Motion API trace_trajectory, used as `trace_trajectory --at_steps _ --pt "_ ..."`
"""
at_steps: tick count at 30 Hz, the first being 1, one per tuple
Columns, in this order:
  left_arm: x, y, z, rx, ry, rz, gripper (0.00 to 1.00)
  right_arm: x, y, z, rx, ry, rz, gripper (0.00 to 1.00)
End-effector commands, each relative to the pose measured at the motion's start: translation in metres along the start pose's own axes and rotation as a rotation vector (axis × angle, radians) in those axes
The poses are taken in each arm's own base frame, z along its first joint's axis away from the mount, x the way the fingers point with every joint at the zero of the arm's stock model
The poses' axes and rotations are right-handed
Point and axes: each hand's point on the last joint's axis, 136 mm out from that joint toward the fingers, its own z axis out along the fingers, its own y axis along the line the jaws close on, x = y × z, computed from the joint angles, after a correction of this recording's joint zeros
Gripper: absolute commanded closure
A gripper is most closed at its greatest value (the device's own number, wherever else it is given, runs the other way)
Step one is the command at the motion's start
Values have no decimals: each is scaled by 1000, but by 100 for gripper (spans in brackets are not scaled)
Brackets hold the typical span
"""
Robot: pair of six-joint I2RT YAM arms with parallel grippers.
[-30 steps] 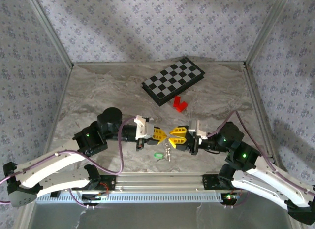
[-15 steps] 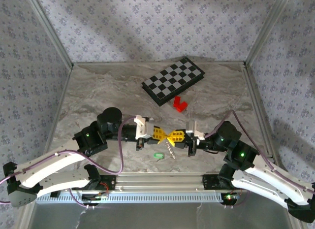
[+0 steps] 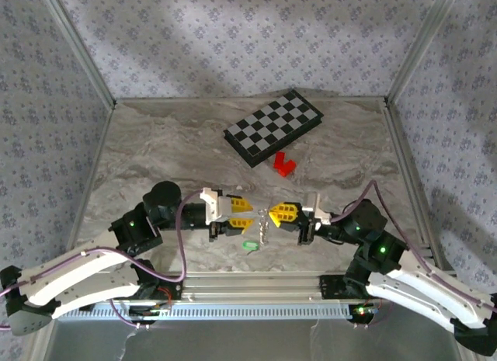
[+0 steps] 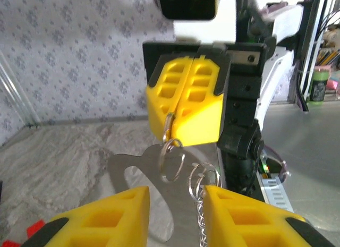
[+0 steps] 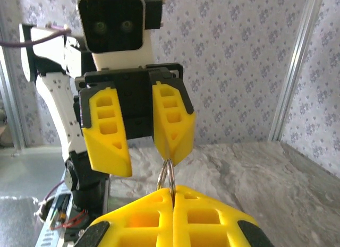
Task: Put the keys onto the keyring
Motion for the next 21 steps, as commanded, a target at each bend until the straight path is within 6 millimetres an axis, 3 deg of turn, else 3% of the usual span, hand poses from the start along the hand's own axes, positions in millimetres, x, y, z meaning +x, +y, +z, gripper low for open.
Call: trace_trajectory --at_steps 1,6,21 --pt "-28 -4 -3 30 -124 29 68 -42 9 -1 -80 -210 22 100" --pt "-29 -11 0 84 -128 15 66 -54 7 4 -101 -258 28 100" --pt "-29 -34 -4 194 -133 -14 69 -49 -2 4 -55 -260 35 100"
